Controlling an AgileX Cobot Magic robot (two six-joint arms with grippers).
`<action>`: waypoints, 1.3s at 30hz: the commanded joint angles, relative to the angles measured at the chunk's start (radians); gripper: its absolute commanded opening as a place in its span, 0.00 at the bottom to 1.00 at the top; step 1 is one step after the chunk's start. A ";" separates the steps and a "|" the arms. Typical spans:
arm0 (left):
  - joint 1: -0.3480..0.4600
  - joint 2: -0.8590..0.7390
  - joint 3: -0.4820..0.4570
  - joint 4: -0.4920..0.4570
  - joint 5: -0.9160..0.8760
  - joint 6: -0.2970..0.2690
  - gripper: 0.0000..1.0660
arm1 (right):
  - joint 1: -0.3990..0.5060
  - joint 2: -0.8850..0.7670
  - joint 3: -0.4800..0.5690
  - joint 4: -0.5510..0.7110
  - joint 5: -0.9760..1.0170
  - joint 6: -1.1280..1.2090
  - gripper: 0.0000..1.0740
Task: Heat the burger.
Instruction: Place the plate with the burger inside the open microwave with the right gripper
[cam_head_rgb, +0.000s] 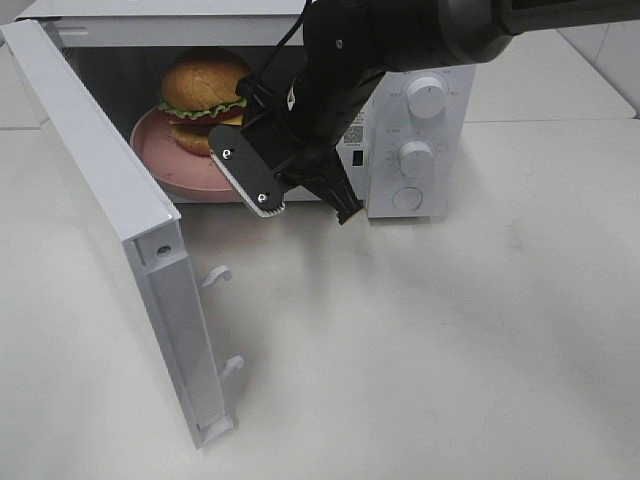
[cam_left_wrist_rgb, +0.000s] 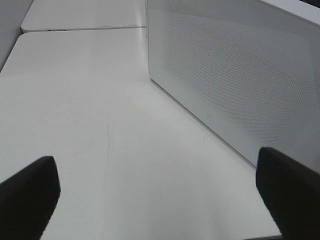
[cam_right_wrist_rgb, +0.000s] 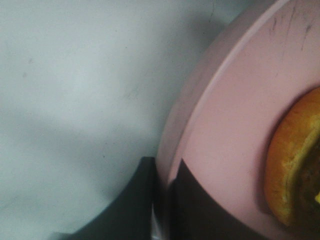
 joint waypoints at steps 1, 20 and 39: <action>0.001 -0.022 0.003 -0.008 -0.008 -0.002 0.94 | 0.002 0.017 -0.065 -0.045 -0.035 0.050 0.02; 0.001 -0.022 0.003 -0.008 -0.008 -0.002 0.94 | 0.002 0.193 -0.324 -0.144 0.001 0.215 0.03; 0.001 -0.022 0.003 -0.008 -0.008 -0.002 0.94 | -0.013 0.262 -0.360 -0.210 -0.070 0.302 0.10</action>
